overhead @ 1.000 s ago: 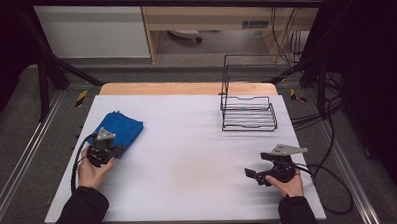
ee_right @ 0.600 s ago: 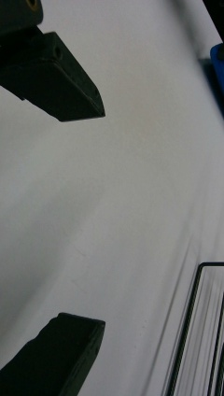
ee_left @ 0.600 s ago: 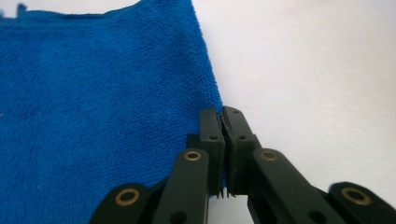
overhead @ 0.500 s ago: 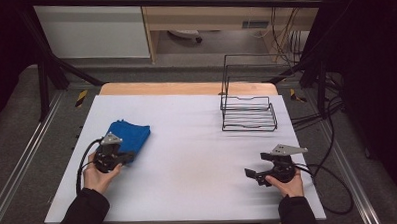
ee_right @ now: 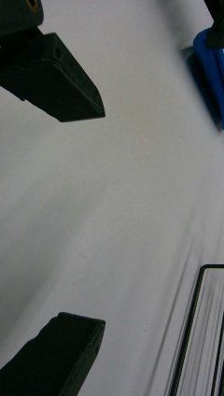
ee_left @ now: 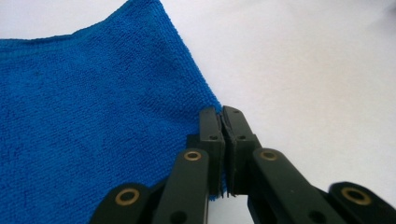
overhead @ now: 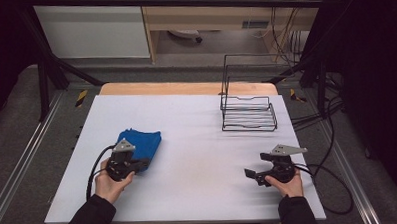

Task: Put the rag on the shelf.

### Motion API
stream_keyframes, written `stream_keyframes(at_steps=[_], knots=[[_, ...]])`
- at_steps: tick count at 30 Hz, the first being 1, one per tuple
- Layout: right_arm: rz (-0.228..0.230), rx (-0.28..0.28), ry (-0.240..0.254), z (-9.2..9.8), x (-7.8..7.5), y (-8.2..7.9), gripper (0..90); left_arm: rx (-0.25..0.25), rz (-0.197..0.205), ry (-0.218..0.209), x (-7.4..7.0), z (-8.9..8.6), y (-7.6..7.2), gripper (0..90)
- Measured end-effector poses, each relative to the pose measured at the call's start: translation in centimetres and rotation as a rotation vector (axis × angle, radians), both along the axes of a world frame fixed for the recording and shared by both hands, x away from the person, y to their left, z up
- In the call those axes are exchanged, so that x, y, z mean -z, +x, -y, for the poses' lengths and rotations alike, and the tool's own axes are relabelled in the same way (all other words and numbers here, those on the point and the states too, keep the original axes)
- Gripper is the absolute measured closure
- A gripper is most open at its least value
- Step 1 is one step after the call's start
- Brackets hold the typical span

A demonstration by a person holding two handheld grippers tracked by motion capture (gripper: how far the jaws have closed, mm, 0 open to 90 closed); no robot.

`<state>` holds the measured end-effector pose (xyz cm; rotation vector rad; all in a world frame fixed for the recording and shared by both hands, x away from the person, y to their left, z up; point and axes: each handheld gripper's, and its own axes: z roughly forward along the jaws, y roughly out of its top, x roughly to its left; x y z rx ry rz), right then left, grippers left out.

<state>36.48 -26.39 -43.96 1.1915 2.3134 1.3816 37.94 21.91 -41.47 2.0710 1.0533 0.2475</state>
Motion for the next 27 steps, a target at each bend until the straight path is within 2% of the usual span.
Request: stream_keyframes(at_steps=[7,12,20,27], knots=[[0.002,-0.002,-0.001,0.0,0.0,0.0,2.0,0.023,-0.009,-0.041,-0.4,1.7,-0.8,87.1],[0.002,-0.002,-0.006,0.0,0.0,0.0,2.0,0.040,-0.011,-0.073,-0.7,3.6,-1.3,87.1],[0.004,0.001,-0.005,0.0,0.0,0.0,2.1,0.062,-0.009,-0.053,-0.7,7.3,-1.7,87.1],[0.005,0.000,-0.003,0.0,0.0,0.0,2.1,0.103,-0.010,-0.016,-0.5,11.8,-1.4,87.1]])
